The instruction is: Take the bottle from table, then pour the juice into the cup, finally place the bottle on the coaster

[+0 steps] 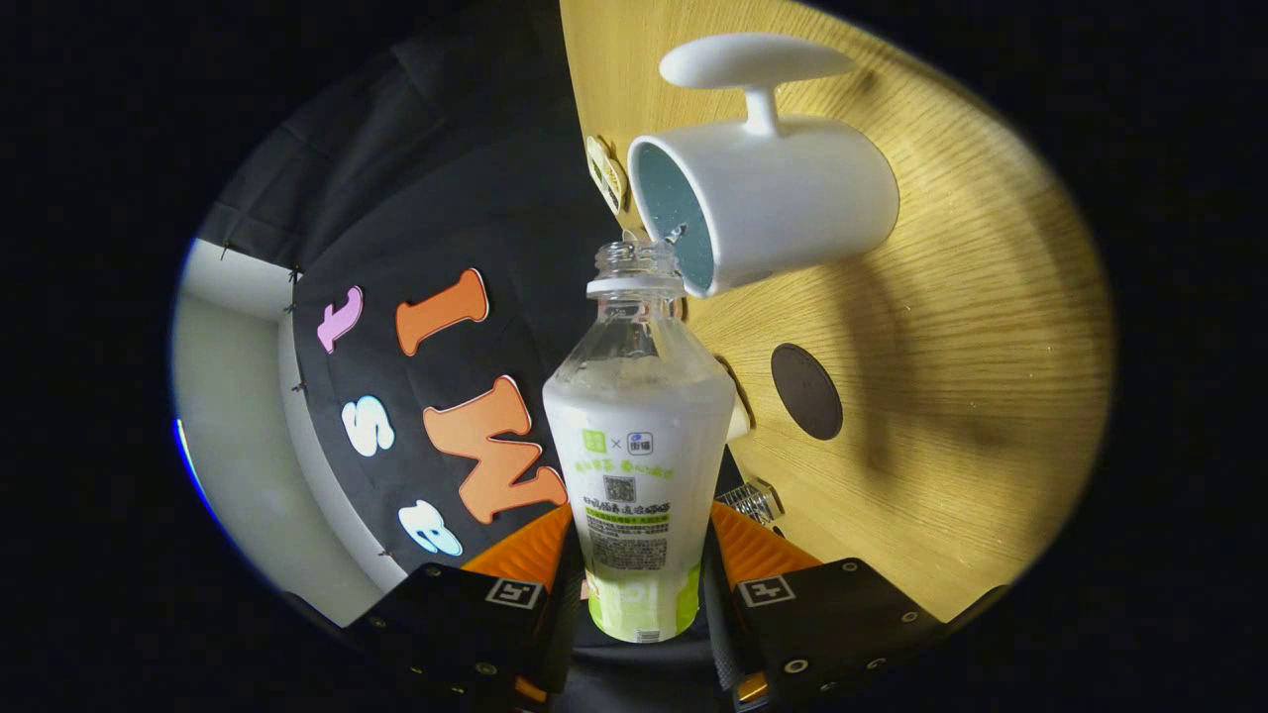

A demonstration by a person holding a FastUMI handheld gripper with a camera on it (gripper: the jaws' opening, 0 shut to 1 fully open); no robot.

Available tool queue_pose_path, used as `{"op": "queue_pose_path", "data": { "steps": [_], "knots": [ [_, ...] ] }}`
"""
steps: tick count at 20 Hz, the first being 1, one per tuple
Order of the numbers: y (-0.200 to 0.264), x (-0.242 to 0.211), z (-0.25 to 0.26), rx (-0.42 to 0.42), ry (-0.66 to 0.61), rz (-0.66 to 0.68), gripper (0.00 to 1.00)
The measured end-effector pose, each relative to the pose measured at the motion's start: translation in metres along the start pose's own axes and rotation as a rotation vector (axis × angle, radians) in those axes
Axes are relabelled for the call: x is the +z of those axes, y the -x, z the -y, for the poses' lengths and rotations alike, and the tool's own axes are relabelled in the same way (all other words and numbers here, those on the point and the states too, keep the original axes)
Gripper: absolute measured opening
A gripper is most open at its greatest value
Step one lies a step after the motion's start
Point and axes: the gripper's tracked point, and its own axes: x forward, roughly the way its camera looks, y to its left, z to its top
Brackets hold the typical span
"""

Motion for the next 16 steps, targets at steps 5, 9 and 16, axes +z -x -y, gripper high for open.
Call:
{"op": "queue_pose_path", "data": {
  "steps": [5, 9, 16],
  "knots": [
    [-0.002, 0.005, -0.004, 0.0, -0.036, 0.028, 0.57],
    [-0.005, 0.007, -0.009, 0.004, -0.037, 0.039, 0.57],
    [-0.016, 0.01, -0.007, -0.014, -0.06, 0.073, 0.57]
  ]
}}
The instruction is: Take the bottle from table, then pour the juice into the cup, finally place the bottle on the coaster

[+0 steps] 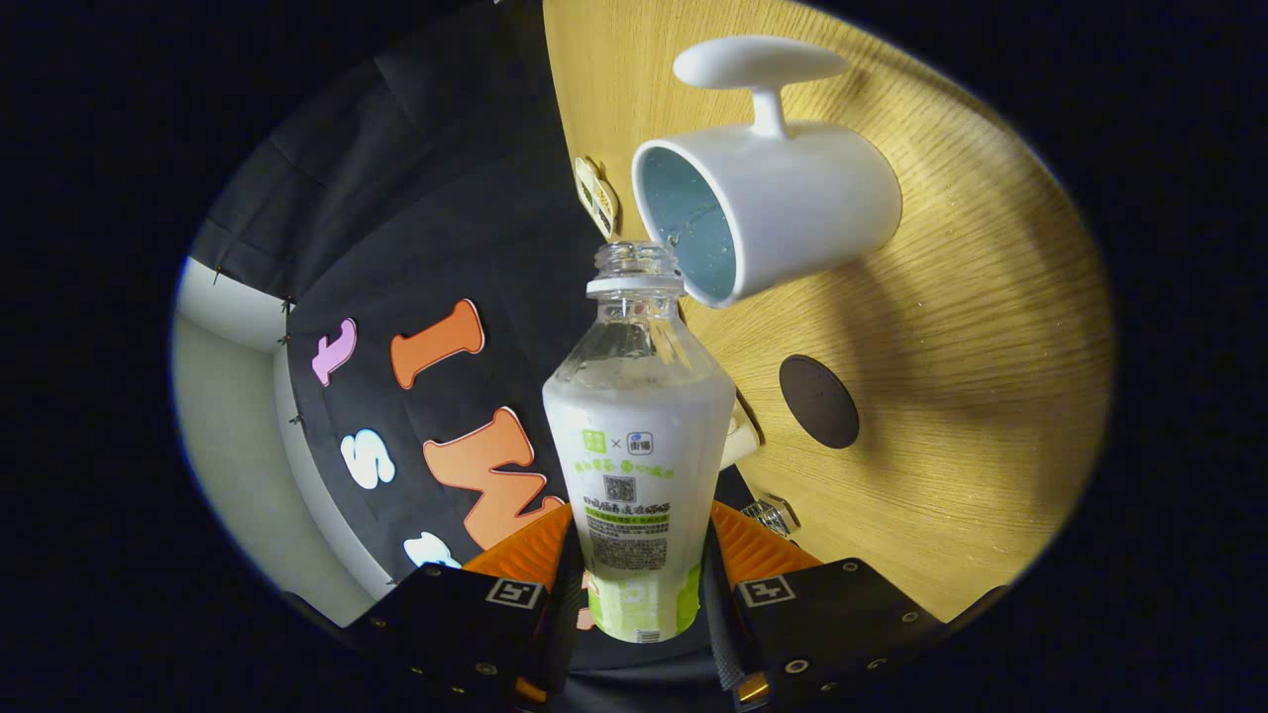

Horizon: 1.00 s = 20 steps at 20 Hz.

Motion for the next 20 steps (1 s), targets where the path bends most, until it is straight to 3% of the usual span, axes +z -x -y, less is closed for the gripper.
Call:
{"op": "queue_pose_path", "data": {
  "steps": [20],
  "knots": [
    [-0.007, 0.003, -0.031, 0.082, -0.189, 0.038, 0.57]
  ]
}}
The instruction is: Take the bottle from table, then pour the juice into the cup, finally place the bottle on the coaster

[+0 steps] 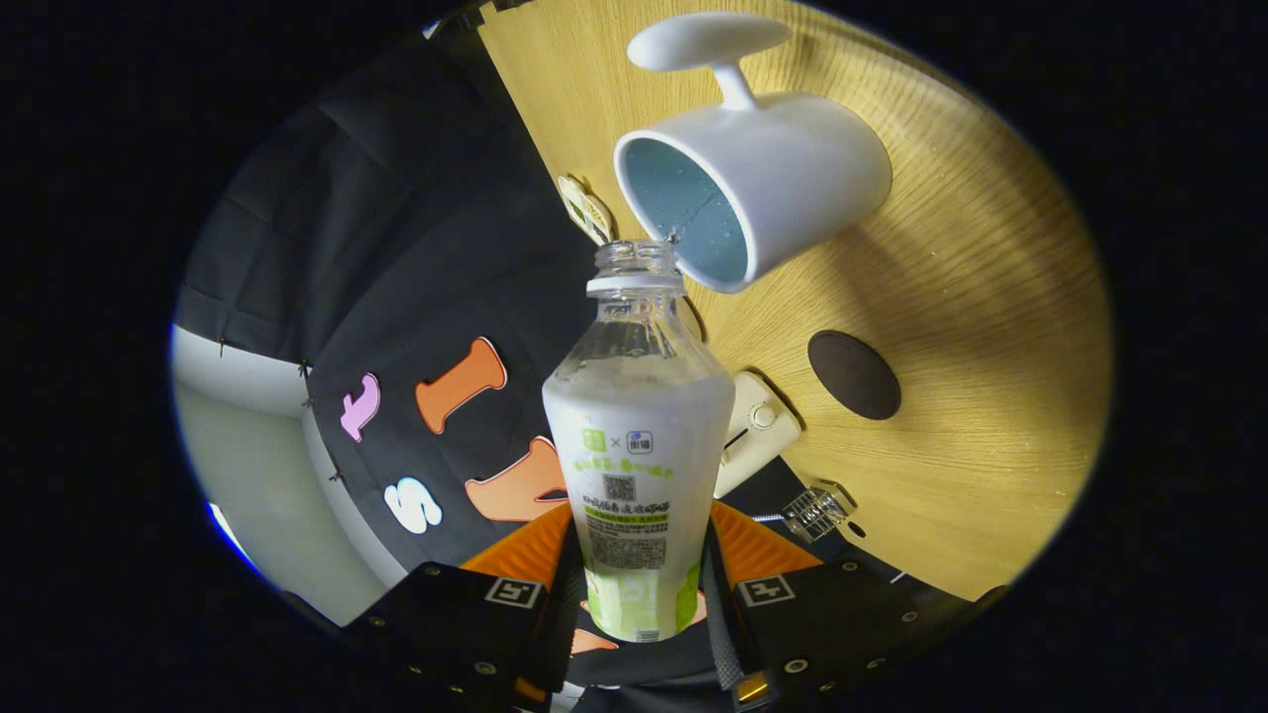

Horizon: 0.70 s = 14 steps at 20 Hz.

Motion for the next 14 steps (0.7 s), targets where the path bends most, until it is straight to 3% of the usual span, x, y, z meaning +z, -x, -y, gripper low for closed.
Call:
{"op": "queue_pose_path", "data": {
  "steps": [7, 14],
  "knots": [
    [-0.001, 0.002, 0.008, 0.0, 0.081, 0.018, 0.57],
    [-0.002, 0.009, 0.04, -0.076, 0.349, 0.03, 0.57]
  ]
}}
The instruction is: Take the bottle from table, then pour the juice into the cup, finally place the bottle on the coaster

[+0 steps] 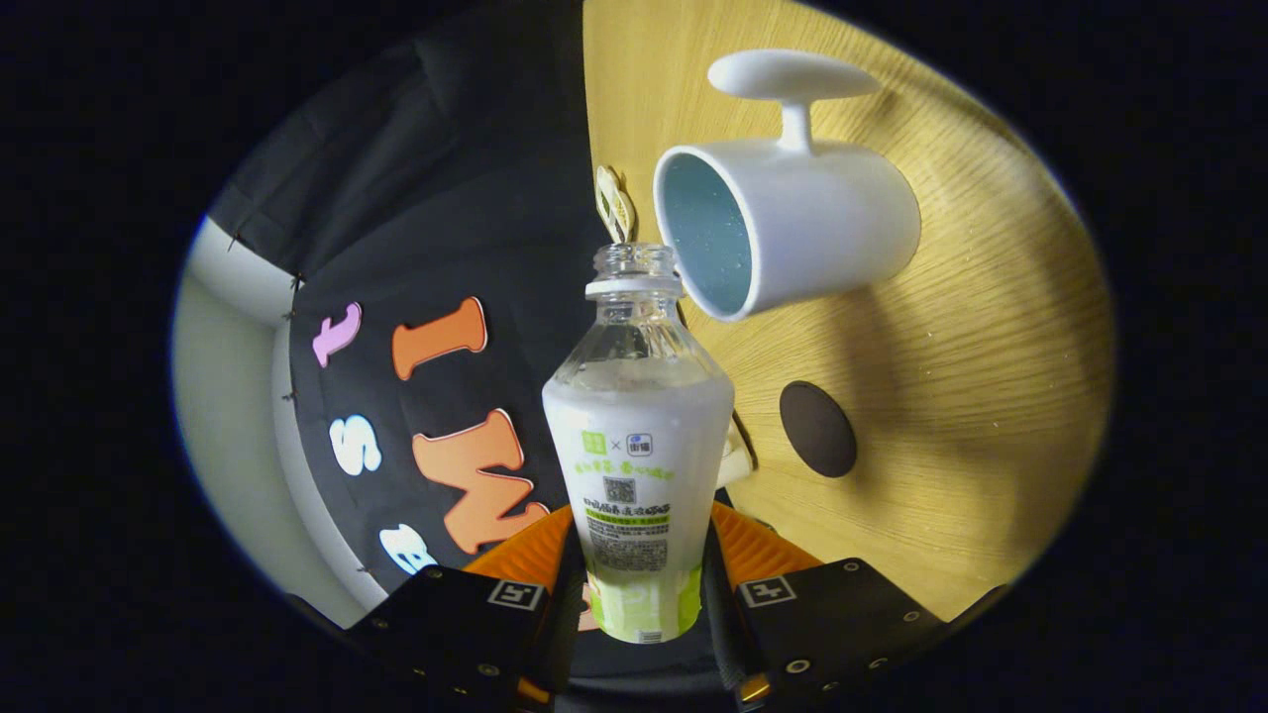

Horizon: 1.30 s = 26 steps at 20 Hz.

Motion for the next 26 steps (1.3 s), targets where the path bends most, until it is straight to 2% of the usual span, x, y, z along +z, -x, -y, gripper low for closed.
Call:
{"op": "queue_pose_path", "data": {
  "steps": [6, 10, 14, 16, 20, 26],
  "knots": [
    [-0.005, -0.007, 0.028, -0.048, 0.361, 0.003, 0.57],
    [-0.011, -0.009, 0.035, -0.049, 0.697, 0.018, 0.57],
    [-0.018, -0.009, 0.021, 0.021, 0.971, 0.049, 0.57],
    [-0.023, -0.017, 0.023, 0.036, 1.116, 0.023, 0.57],
    [-0.033, -0.027, 0.015, 0.067, 1.419, 0.057, 0.57],
    [-0.056, -0.038, 0.01, -0.001, 1.855, 0.103, 0.57]
  ]
}}
